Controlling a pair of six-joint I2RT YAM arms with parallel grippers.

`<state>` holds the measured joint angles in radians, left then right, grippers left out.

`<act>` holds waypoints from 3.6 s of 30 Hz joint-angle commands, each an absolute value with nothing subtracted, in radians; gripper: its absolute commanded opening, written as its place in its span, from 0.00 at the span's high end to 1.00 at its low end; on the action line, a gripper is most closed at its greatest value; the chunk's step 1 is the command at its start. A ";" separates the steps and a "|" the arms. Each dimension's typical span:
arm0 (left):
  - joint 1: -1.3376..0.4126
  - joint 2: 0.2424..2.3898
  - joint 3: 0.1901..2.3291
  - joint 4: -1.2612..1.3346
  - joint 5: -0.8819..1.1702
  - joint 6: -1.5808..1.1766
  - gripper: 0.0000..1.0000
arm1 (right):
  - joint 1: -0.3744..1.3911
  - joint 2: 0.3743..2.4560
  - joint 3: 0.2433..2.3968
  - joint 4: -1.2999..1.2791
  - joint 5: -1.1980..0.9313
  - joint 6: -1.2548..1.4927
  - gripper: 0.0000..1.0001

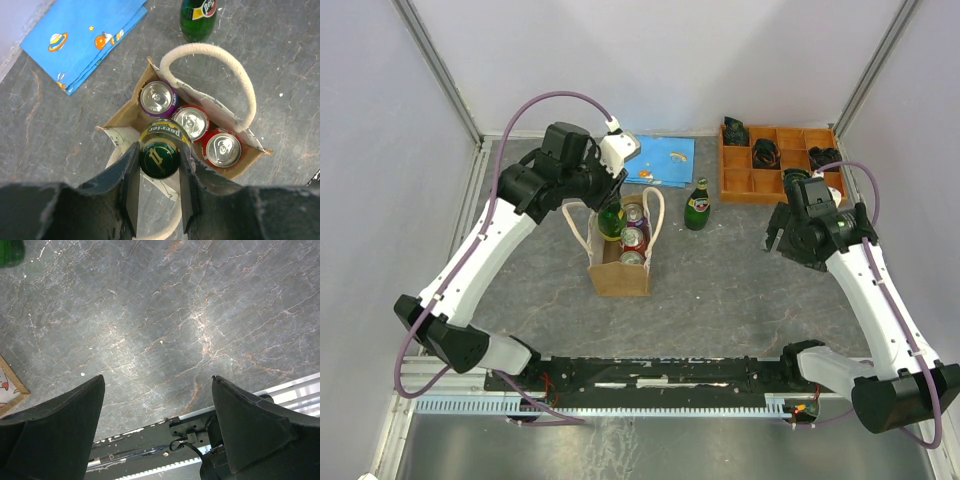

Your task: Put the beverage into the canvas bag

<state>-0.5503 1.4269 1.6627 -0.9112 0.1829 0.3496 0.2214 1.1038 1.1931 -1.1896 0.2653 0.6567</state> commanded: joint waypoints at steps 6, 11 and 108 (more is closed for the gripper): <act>-0.534 1.342 1.609 -0.696 0.224 0.315 0.97 | 0.219 1.115 1.255 -1.203 0.281 0.646 0.05; -0.501 1.342 1.630 -0.713 0.231 0.329 0.97 | 0.219 1.128 1.264 -1.203 0.281 0.644 0.05; -0.629 2.136 2.492 -0.872 0.486 0.344 0.07 | 0.202 1.146 1.339 -1.310 0.339 0.627 0.01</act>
<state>-0.5888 2.1334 2.5744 -0.8772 0.4545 0.3443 0.2127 1.2247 1.3296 -1.2404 0.2981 0.6228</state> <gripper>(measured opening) 0.935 0.983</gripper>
